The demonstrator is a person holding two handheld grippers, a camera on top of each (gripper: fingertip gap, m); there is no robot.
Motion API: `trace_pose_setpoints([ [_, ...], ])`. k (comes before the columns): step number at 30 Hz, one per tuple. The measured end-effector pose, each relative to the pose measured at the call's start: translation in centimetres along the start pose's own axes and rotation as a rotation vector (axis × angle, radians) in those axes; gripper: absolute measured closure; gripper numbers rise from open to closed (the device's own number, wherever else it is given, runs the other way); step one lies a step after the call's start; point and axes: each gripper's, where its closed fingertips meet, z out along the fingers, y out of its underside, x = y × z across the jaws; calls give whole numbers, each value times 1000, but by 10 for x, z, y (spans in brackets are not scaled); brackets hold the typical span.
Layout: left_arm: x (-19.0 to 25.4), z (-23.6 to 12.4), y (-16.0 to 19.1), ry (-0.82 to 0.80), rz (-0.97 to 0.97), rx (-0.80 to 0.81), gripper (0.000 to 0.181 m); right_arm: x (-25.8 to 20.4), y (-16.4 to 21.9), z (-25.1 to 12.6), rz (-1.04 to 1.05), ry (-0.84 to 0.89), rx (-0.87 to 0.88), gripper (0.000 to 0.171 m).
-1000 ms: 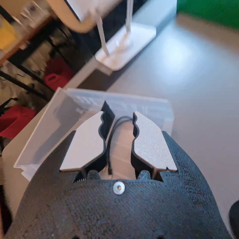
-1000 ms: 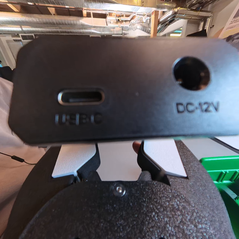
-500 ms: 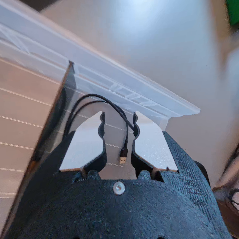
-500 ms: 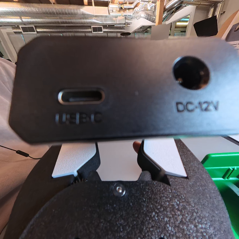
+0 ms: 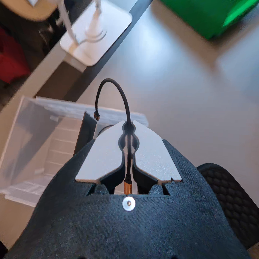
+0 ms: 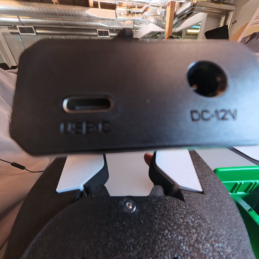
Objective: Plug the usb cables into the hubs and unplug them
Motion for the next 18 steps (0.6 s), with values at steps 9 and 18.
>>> trace_pose_setpoints([
  [9, 188, 41, 24, 351, 453, 37, 177, 11, -13, -15, -32, 72, 29, 101],
  [18, 232, 52, 73, 631, 308, -44, 162, 25, -3, -22, -7, 106, -1, 100],
])
